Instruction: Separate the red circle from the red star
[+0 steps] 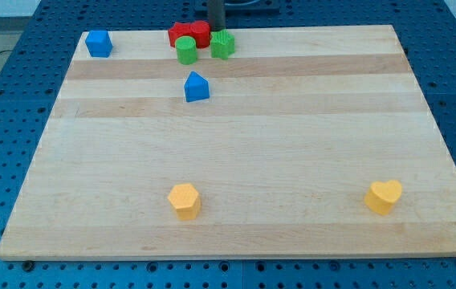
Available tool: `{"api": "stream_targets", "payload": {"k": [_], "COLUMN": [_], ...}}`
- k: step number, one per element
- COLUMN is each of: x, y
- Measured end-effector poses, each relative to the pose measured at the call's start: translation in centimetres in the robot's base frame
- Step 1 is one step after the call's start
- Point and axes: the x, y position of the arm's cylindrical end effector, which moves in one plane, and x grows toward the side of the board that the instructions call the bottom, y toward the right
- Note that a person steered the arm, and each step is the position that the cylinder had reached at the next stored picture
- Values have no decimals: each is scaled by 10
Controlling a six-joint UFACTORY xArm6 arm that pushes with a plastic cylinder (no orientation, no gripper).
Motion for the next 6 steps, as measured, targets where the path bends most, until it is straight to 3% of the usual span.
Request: {"api": "stream_targets", "payload": {"k": [2, 4, 5, 6], "x": [53, 1, 10, 57], "y": [-22, 6, -36, -98]}}
